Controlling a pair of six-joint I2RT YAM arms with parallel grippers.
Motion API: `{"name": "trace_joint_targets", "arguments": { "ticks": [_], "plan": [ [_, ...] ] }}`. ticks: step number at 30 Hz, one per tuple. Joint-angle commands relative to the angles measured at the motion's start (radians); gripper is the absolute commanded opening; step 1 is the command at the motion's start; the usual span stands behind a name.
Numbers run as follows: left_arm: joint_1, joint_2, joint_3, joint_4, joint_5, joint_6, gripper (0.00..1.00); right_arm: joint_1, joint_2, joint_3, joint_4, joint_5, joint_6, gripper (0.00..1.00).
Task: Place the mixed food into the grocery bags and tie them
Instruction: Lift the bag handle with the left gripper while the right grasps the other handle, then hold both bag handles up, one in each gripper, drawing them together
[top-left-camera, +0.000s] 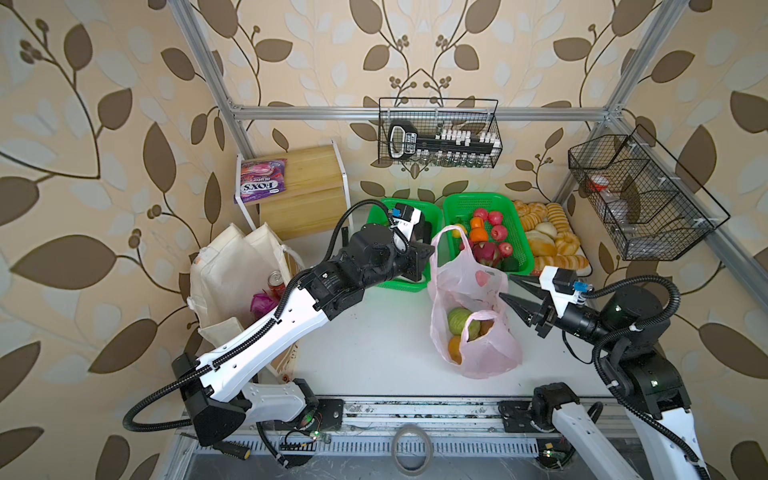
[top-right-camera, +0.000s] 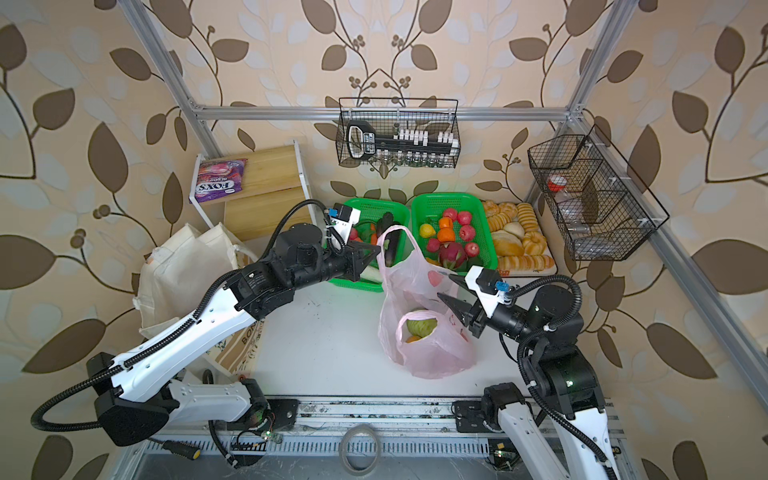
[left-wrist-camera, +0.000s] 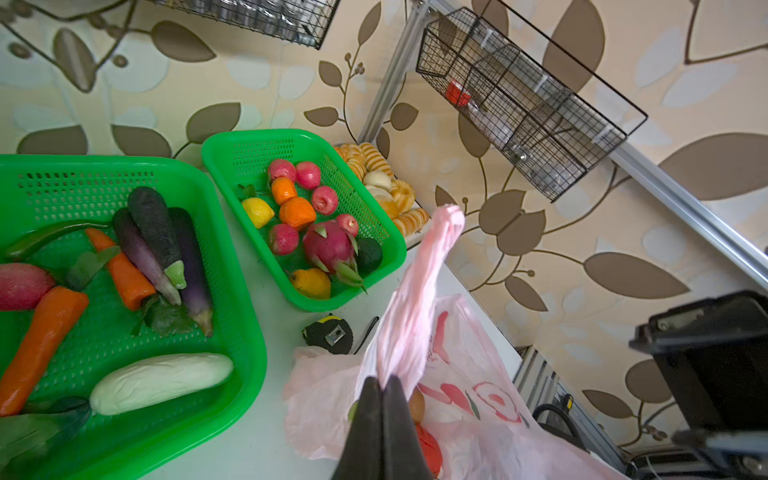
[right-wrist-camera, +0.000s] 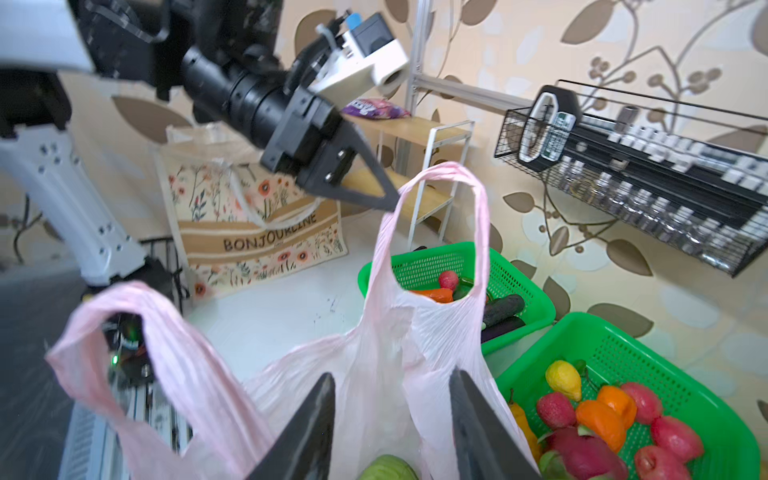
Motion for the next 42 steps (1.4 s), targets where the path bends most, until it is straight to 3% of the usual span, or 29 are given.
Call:
{"name": "trace_joint_targets", "arguments": {
  "ticks": [1, 9, 15, 17, 23, 27, 28, 30, 31, 37, 42],
  "plan": [
    [0.014, -0.043, -0.004, 0.064, 0.000, -0.046, 0.00, 0.018, 0.020, -0.012, -0.128, -0.116, -0.258, 0.46],
    [0.016, -0.043, -0.009, 0.062, 0.001, -0.055, 0.00, 0.085, 0.048, -0.010, -0.170, -0.168, -0.309, 0.51],
    [0.017, -0.049, -0.011, 0.062, -0.001, -0.055, 0.00, 0.145, 0.106, -0.020, -0.123, -0.176, -0.228, 0.52],
    [0.017, -0.048, -0.010, 0.060, -0.001, -0.056, 0.00, 0.208, 0.119, -0.032, -0.084, -0.120, -0.225, 0.52],
    [0.017, -0.053, -0.012, 0.051, 0.000, -0.061, 0.00, 0.416, 0.168, -0.105, 0.131, 0.191, -0.131, 0.52],
    [0.017, -0.079, -0.027, 0.041, -0.017, -0.061, 0.00, 0.486, 0.229, -0.099, 0.166, 0.278, -0.128, 0.42],
    [0.017, -0.089, -0.033, 0.040, -0.022, -0.062, 0.00, 0.493, 0.233, -0.098, 0.172, 0.274, -0.130, 0.35],
    [0.017, -0.116, -0.048, 0.032, -0.026, -0.061, 0.00, 0.497, 0.238, -0.095, 0.183, 0.238, -0.130, 0.07],
    [0.017, -0.129, -0.052, 0.025, -0.021, -0.061, 0.00, 0.496, 0.237, -0.092, 0.182, 0.227, -0.132, 0.00],
    [0.016, -0.260, -0.064, -0.072, -0.032, -0.074, 0.00, 0.463, 0.220, -0.013, 0.144, 0.034, -0.092, 0.00],
    [0.016, -0.400, -0.076, -0.133, -0.119, -0.091, 0.00, 0.388, 0.187, -0.030, 0.324, -0.077, 0.077, 0.00]
  ]
}}
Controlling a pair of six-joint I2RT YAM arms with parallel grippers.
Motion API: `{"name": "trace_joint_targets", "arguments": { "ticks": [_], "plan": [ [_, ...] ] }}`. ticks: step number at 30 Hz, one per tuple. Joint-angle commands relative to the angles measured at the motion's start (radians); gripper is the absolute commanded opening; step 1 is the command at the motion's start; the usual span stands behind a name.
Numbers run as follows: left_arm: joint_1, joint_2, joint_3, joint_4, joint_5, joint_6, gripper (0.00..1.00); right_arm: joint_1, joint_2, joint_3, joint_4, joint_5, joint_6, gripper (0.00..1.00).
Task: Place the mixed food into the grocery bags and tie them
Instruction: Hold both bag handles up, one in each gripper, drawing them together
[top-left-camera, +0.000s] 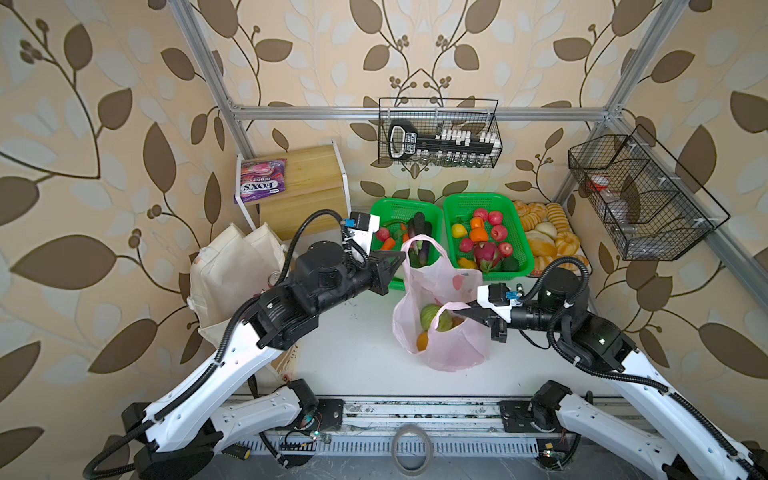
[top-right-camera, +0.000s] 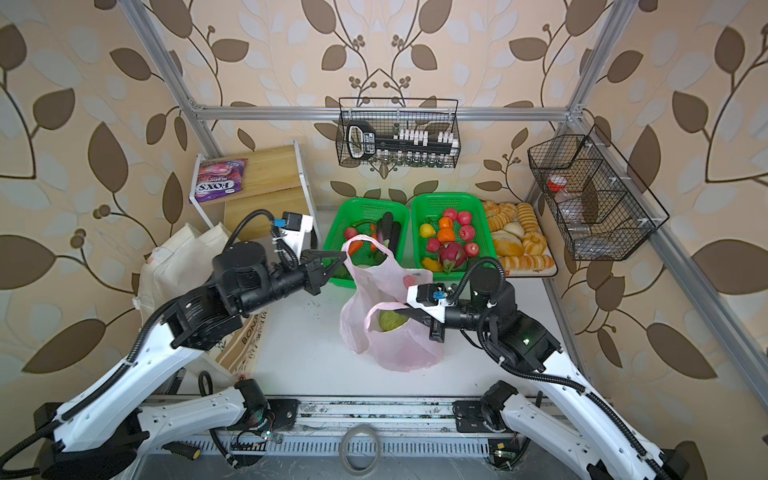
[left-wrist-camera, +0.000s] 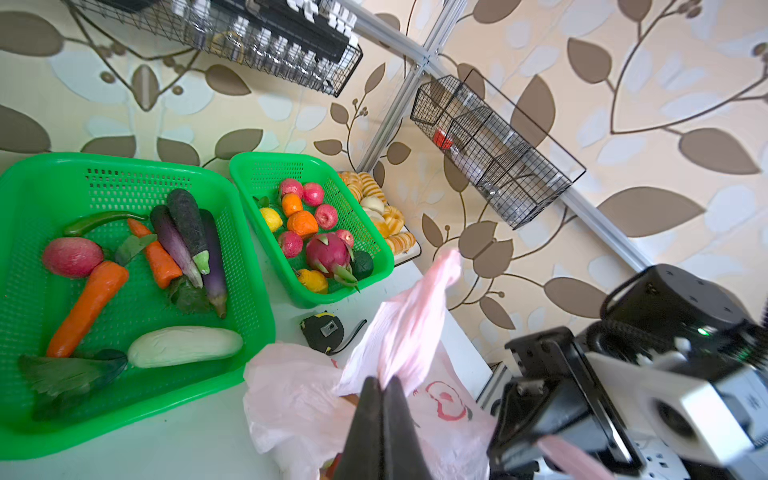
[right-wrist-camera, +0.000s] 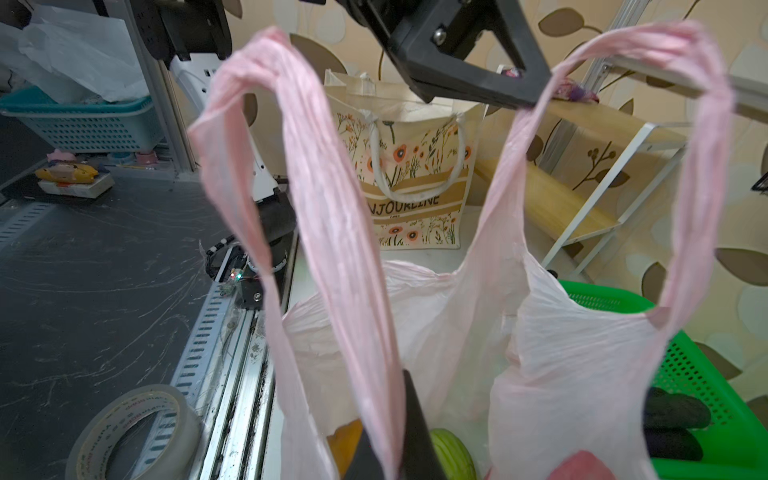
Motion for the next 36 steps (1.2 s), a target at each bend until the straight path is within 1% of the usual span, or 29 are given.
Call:
{"name": "trace_joint_targets", "arguments": {
  "ticks": [1, 3, 6, 8, 10, 14, 18, 19, 21, 22, 23, 24, 27, 29, 32, 36],
  "plan": [
    [0.004, -0.091, 0.012, -0.031, -0.097, -0.019, 0.00, -0.039, -0.019, 0.015, 0.171, -0.108, 0.135, 0.00],
    [0.004, -0.112, 0.032, -0.082, -0.137, -0.012, 0.00, -0.063, 0.000, 0.008, 0.238, -0.094, 0.204, 0.00],
    [0.004, -0.118, 0.059, -0.163, -0.204, -0.026, 0.00, -0.090, 0.055, 0.014, 0.275, -0.055, 0.290, 0.00],
    [0.004, -0.120, 0.055, -0.183, -0.215, -0.028, 0.00, -0.107, 0.096, 0.010, 0.293, -0.040, 0.324, 0.00],
    [0.005, -0.124, 0.038, -0.181, -0.220, -0.040, 0.00, -0.114, 0.128, 0.009, 0.298, -0.002, 0.361, 0.00],
    [0.004, -0.099, 0.020, -0.205, -0.230, -0.055, 0.00, -0.115, 0.182, 0.003, 0.307, 0.013, 0.387, 0.00],
    [0.005, -0.065, 0.014, -0.219, -0.241, -0.052, 0.00, -0.116, 0.206, -0.004, 0.319, 0.019, 0.397, 0.00],
    [0.004, -0.058, 0.016, -0.221, -0.245, -0.050, 0.05, -0.116, 0.208, -0.005, 0.318, 0.022, 0.397, 0.00],
    [0.004, -0.048, 0.021, -0.216, -0.241, -0.035, 0.11, -0.117, 0.214, -0.009, 0.320, 0.042, 0.407, 0.00],
    [0.005, -0.046, 0.026, -0.213, -0.241, -0.030, 0.17, -0.118, 0.216, -0.009, 0.318, 0.049, 0.409, 0.00],
    [0.005, -0.044, 0.033, -0.210, -0.242, -0.023, 0.33, -0.119, 0.220, -0.009, 0.316, 0.053, 0.412, 0.00],
    [0.004, -0.043, 0.041, -0.207, -0.243, -0.016, 0.44, -0.122, 0.222, -0.010, 0.315, 0.055, 0.415, 0.00],
    [0.005, -0.040, 0.071, -0.199, -0.235, 0.016, 0.61, -0.123, 0.230, -0.010, 0.317, 0.054, 0.423, 0.00],
    [0.004, -0.039, 0.092, -0.185, -0.220, 0.038, 0.67, -0.123, 0.233, -0.012, 0.321, 0.054, 0.425, 0.00],
    [0.005, -0.030, 0.130, -0.154, -0.185, 0.075, 0.74, -0.125, 0.233, -0.013, 0.321, 0.056, 0.426, 0.00],
    [0.004, 0.013, 0.220, -0.150, -0.120, 0.133, 0.76, -0.127, 0.235, -0.015, 0.321, 0.059, 0.434, 0.00]
  ]
}}
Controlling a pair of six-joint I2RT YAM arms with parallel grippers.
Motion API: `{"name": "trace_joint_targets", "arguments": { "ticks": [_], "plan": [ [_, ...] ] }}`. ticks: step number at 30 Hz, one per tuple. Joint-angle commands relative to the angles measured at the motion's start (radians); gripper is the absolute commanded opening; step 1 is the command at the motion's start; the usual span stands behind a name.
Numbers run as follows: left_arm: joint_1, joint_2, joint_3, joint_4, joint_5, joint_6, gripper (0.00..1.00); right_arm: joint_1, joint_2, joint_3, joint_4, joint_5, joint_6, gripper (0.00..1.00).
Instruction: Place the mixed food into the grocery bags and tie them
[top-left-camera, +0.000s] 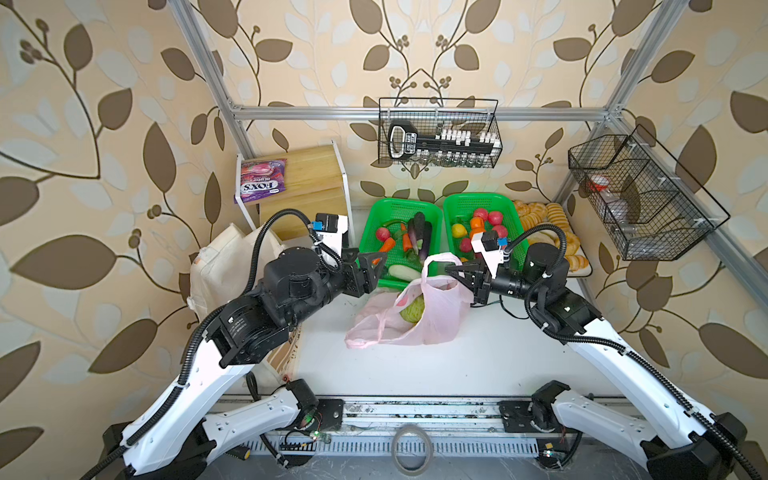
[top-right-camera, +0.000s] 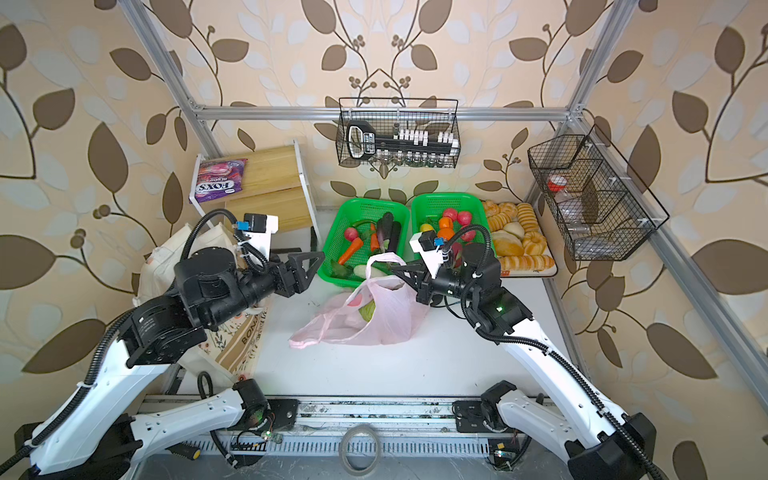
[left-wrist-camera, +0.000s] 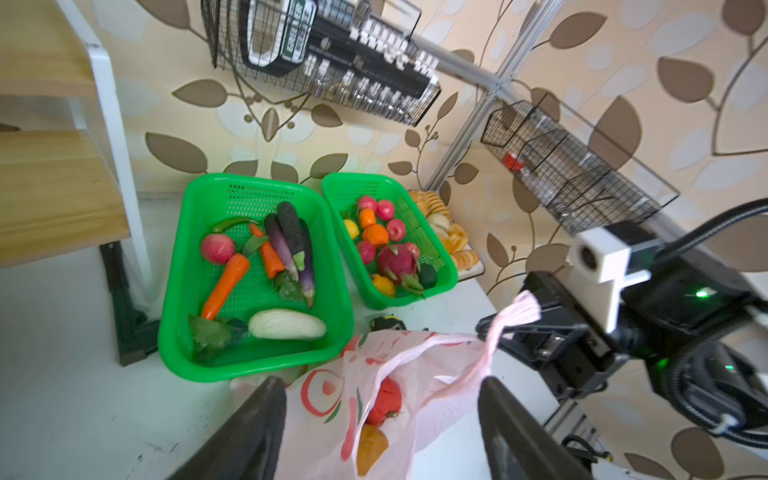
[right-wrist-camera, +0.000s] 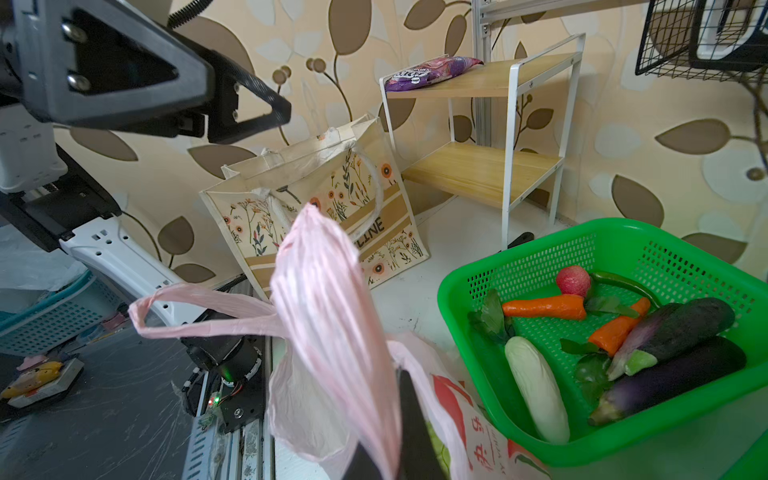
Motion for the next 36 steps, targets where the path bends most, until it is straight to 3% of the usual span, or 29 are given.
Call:
{"name": "trace_joint_targets", "arguments": {
  "ticks": [1, 6, 12, 17, 27, 28, 32, 36],
  "plan": [
    [0.005, 0.037, 0.095, 0.064, 0.086, 0.087, 0.76, -0.006, 0.000, -0.013, 0.028, 0.009, 0.011, 0.00],
    [0.005, 0.232, 0.268, -0.078, 0.291, 0.173, 0.73, -0.008, 0.001, -0.016, 0.031, 0.008, 0.021, 0.00],
    [0.004, 0.381, 0.295, -0.096, 0.471, 0.210, 0.70, -0.009, -0.003, -0.021, 0.032, 0.006, 0.022, 0.00],
    [0.004, 0.457, 0.341, -0.142, 0.510, 0.263, 0.69, -0.011, -0.008, -0.021, 0.024, 0.006, 0.018, 0.00],
    [0.006, 0.449, 0.322, -0.120, 0.552, 0.264, 0.50, -0.022, -0.009, -0.037, 0.018, 0.008, 0.015, 0.00],
    [0.005, 0.442, 0.313, -0.106, 0.560, 0.260, 0.47, -0.022, -0.007, -0.037, 0.017, 0.008, 0.012, 0.00],
    [0.006, 0.436, 0.310, -0.102, 0.543, 0.258, 0.18, -0.022, -0.004, -0.035, 0.017, 0.006, 0.013, 0.00],
    [0.006, 0.441, 0.313, -0.101, 0.535, 0.264, 0.00, -0.025, -0.005, -0.032, 0.016, 0.005, 0.012, 0.00]
  ]
}}
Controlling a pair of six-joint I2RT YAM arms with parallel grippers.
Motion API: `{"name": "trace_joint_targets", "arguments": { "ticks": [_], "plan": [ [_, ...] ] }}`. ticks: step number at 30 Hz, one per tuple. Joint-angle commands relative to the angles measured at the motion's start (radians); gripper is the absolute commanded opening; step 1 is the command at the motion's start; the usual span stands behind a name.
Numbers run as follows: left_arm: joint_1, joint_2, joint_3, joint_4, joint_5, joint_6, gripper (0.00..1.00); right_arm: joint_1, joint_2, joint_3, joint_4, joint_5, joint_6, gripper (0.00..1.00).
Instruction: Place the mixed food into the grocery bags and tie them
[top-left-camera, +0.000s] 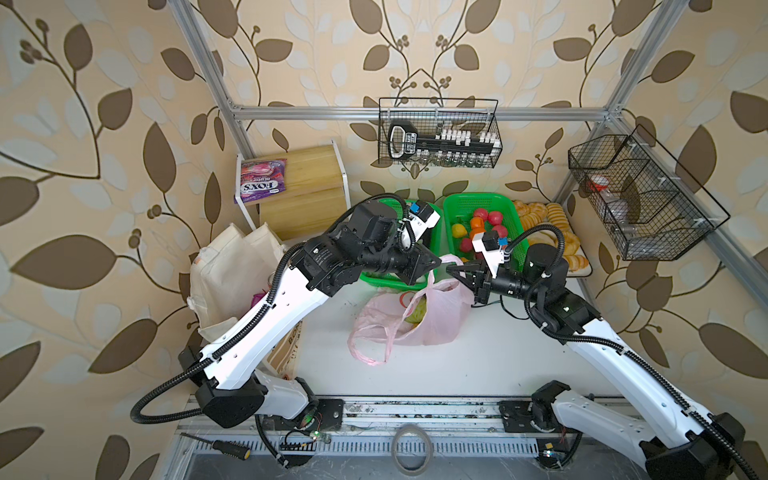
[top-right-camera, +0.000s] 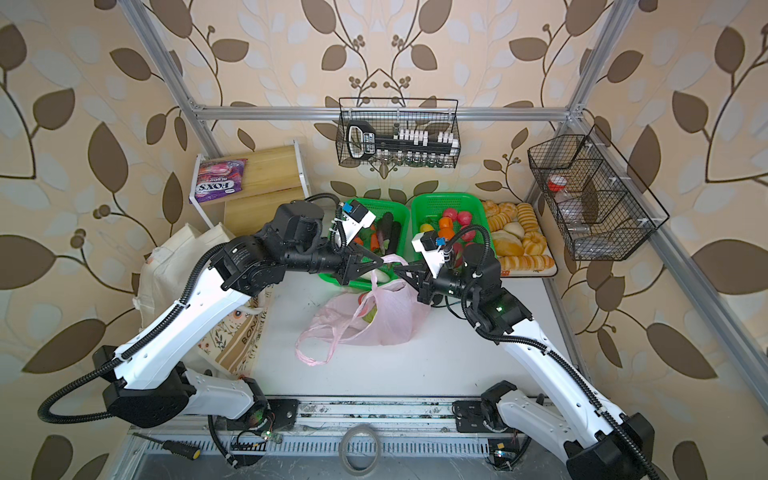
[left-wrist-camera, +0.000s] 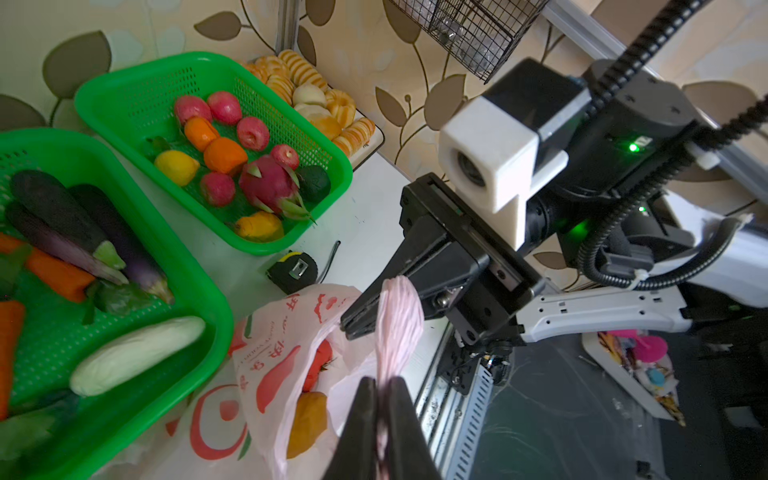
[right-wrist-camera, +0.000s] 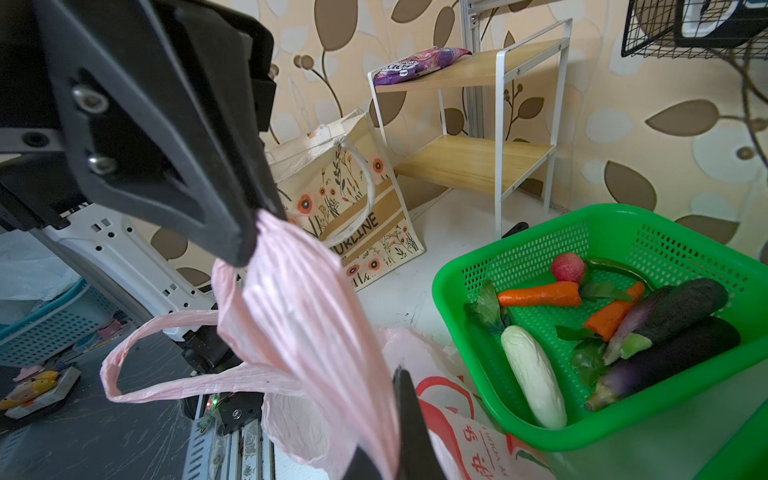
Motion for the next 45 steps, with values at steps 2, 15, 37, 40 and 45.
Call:
{"name": "trace_joint_targets", "arguments": {
  "ticks": [2, 15, 37, 40, 45],
  "plan": [
    [0.006, -0.024, 0.011, 0.039, 0.020, 0.003, 0.00, -0.003, -0.005, -0.011, 0.006, 0.009, -0.007, 0.00],
    [0.006, -0.003, 0.101, 0.057, 0.039, -0.146, 0.00, 0.156, -0.056, -0.011, -0.049, 0.032, -0.281, 0.59],
    [0.006, -0.022, 0.030, 0.355, -0.034, -0.400, 0.00, 0.392, -0.070, -0.065, 0.130, 0.843, -0.009, 0.68],
    [0.006, -0.019, 0.009, 0.399, -0.037, -0.436, 0.00, 0.400, -0.065, -0.063, 0.120, 0.907, 0.066, 0.65],
    [0.006, -0.013, -0.010, 0.424, -0.053, -0.468, 0.00, 0.445, -0.059, -0.062, 0.164, 0.988, 0.088, 0.64]
  ]
}}
